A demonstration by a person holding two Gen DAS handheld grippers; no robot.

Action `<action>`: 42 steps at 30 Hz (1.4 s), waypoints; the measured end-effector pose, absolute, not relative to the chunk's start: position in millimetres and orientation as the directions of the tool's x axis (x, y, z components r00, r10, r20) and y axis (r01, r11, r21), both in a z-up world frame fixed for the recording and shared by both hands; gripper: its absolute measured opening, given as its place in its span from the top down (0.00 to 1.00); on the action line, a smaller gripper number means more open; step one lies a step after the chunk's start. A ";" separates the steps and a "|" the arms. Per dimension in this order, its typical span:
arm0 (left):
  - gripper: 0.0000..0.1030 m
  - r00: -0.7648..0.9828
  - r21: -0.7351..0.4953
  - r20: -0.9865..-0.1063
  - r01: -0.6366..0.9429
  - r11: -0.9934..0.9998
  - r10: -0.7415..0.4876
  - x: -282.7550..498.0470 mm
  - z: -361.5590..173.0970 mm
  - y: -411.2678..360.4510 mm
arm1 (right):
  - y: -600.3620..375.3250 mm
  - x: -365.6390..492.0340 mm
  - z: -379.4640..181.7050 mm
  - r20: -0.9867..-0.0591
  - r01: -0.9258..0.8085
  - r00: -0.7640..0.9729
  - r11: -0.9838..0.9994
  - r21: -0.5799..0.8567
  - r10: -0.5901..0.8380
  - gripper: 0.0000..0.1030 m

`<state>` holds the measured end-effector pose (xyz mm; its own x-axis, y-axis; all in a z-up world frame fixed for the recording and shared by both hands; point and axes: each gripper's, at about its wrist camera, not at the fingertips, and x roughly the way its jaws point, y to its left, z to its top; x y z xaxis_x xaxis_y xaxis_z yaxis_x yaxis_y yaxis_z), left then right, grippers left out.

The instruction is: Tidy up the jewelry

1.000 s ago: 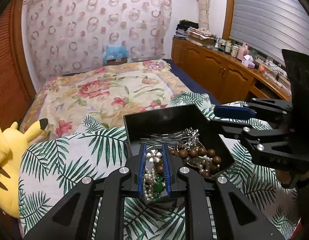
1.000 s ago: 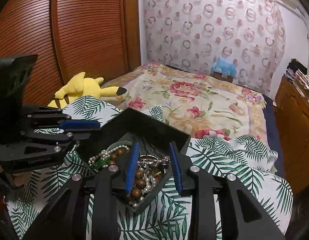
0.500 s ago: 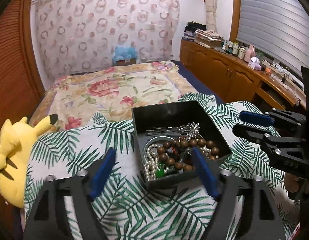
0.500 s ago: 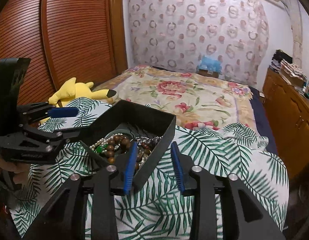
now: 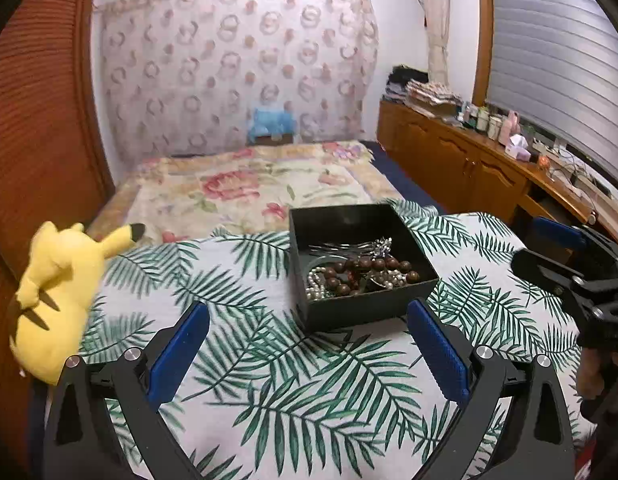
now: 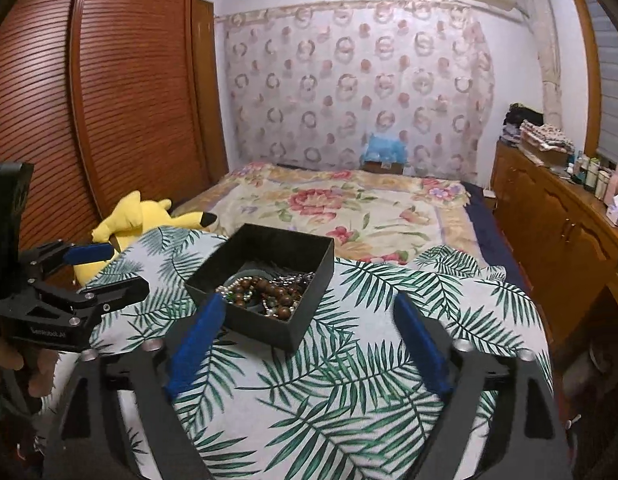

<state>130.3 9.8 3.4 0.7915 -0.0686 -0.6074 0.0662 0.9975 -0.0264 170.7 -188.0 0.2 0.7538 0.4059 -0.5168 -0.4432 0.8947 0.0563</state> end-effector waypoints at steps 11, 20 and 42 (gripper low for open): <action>0.08 0.814 -0.001 -0.581 0.023 1.000 -0.019 89.2 15.5 6.6 | -197.8 124.7 10.0 -0.469 -0.388 0.802 0.920 0.064 0.371 0.03; 0.08 0.837 -0.007 -0.547 -0.001 1.000 -0.003 70.6 24.6 13.5 | -192.3 108.9 20.2 -0.439 -0.377 0.823 0.925 0.052 0.361 0.03; 0.08 0.840 -0.015 -0.542 0.002 1.000 -0.010 64.3 29.7 17.0 | -191.9 105.7 20.0 -0.442 -0.358 0.829 0.932 0.054 0.343 0.03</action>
<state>64.3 17.0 29.7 0.8402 -0.0097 -0.5422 0.0017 0.9999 -0.0152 105.7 -191.9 20.0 0.8286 0.3433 -0.4422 -0.3577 0.9323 0.0535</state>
